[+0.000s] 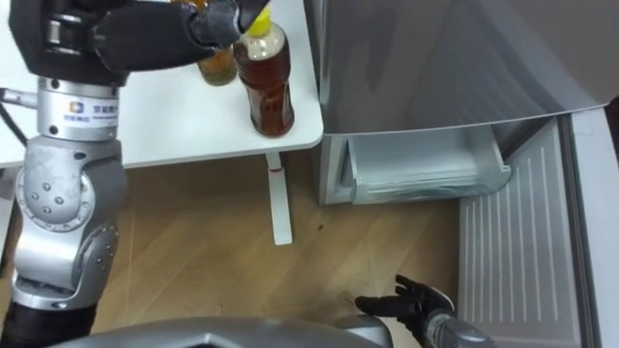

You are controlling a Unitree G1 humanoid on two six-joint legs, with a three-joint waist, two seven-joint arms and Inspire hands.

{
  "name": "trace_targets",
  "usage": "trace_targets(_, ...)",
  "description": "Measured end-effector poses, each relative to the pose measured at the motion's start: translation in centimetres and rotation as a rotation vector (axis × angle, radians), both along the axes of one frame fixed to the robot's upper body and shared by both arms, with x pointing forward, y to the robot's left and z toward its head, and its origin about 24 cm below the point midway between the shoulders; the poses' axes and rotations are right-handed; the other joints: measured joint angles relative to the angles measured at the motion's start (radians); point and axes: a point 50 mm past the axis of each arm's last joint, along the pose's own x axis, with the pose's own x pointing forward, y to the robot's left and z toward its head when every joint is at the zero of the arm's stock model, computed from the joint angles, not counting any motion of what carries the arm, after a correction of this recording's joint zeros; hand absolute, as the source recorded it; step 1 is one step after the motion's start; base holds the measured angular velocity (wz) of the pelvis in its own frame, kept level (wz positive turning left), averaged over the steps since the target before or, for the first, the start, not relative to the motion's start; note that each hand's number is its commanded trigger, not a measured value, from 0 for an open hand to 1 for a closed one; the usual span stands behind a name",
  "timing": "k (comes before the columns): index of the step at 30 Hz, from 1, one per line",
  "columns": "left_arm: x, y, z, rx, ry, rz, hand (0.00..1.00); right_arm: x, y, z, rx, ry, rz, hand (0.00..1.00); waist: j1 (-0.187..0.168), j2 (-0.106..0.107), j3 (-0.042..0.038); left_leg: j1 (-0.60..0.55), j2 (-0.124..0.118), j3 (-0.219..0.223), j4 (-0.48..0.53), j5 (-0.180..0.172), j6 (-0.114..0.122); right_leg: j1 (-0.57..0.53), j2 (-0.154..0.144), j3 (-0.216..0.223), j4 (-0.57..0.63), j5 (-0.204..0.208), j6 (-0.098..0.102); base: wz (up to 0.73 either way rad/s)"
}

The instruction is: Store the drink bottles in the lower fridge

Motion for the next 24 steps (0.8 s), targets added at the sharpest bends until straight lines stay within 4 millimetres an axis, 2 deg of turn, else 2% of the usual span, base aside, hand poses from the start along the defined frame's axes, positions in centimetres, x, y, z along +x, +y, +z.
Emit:
trace_targets(9, 0.0, -1.6, -0.9, 0.072, 0.055, -0.122, 0.00, 0.1, 0.1, 0.0, 0.001, 0.004, 0.007, 0.00, -0.005, 0.000, -0.0019, -0.013, -0.001, 0.003, 0.010, 0.000, 0.000, -0.006, -0.001, 0.009, 0.000, 0.000, 0.000, 0.00)
trace_targets(12, 0.5, -1.9, -2.1, 0.104, 0.125, -0.143, 0.00, 0.0, -0.1, 0.0, 0.000, 0.016, 0.002, 0.00, -0.005, 0.005, -0.0051, -0.012, -0.001, 0.003, 0.011, 0.000, 0.000, -0.005, -0.001, 0.010, 0.000, 0.000, 0.000, 0.00)
trace_targets(24, 1.0, -2.1, -3.7, 0.132, 0.210, -0.154, 0.00, -0.1, -0.1, 0.0, -0.001, 0.019, 0.000, 0.00, -0.005, 0.010, -0.0039, -0.004, 0.001, 0.005, 0.011, 0.000, 0.000, -0.004, 0.001, 0.012, 0.002, 0.001, -0.002, 0.00)
